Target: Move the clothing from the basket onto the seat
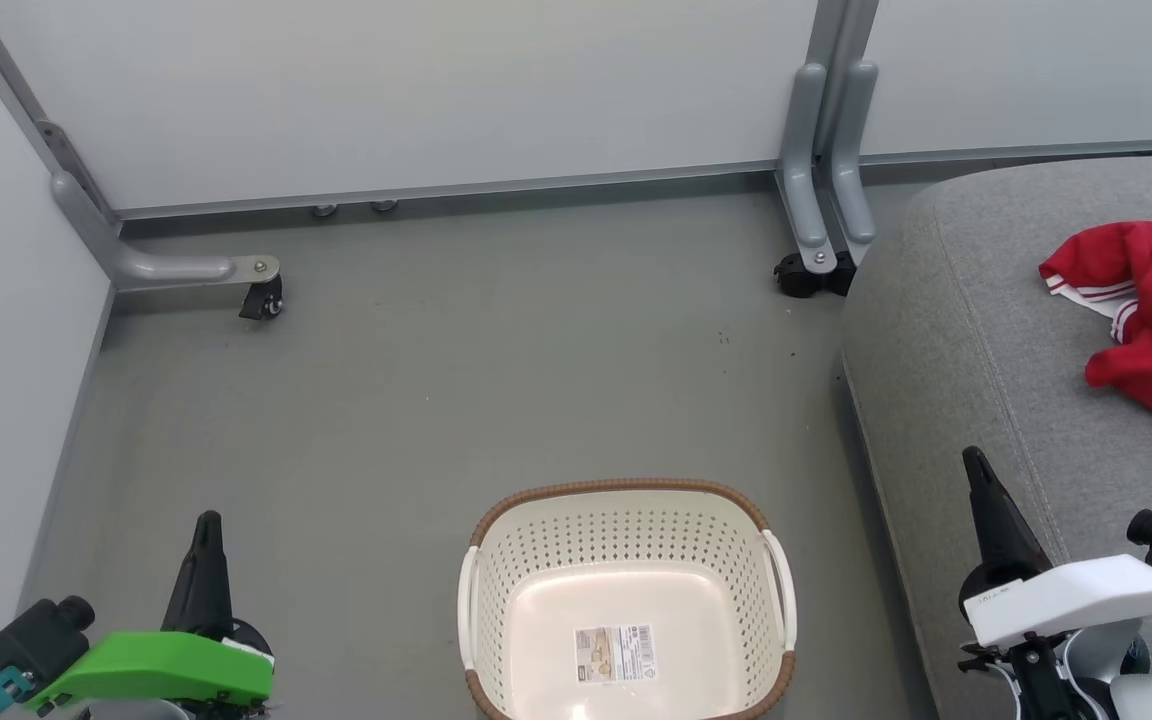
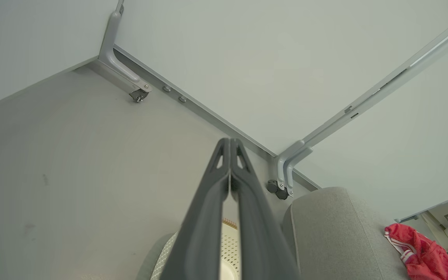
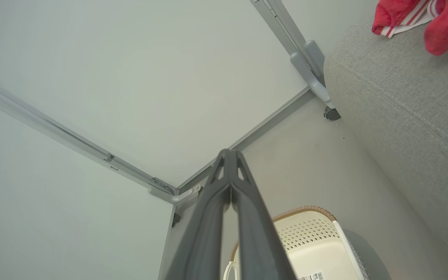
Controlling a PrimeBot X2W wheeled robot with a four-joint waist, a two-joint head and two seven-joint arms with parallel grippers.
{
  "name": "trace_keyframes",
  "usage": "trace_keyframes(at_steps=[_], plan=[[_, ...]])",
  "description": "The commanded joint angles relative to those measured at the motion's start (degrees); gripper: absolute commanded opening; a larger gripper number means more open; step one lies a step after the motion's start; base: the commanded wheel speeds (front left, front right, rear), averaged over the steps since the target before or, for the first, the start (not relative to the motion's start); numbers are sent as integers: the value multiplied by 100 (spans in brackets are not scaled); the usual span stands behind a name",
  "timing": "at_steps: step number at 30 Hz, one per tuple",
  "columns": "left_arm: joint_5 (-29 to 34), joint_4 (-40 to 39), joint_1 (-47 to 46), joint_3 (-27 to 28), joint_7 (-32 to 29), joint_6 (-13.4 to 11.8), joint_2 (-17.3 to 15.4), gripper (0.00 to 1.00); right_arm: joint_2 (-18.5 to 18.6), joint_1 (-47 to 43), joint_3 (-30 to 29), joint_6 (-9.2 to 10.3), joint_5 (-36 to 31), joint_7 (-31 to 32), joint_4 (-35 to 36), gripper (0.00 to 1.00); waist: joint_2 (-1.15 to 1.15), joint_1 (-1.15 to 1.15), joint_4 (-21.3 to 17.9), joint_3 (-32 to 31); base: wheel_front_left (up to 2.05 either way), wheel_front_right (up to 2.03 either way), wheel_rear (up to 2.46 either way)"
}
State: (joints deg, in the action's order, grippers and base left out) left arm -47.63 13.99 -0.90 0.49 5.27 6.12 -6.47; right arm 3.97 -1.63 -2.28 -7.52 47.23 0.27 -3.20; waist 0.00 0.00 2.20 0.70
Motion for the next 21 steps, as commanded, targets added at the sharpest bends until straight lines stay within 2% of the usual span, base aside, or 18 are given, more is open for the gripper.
trace_keyframes(at_steps=[1,21], plan=[[-218,-63,-204,67,-44,44,-14,0,40,171,-10,1,225,23,17,0,0,0,-4,-1,0,0,0],[-1521,-46,-319,240,-395,75,101,0,59,365,-54,1,1604,144,-314,0,0,0,-54,-13,0,0,0]])
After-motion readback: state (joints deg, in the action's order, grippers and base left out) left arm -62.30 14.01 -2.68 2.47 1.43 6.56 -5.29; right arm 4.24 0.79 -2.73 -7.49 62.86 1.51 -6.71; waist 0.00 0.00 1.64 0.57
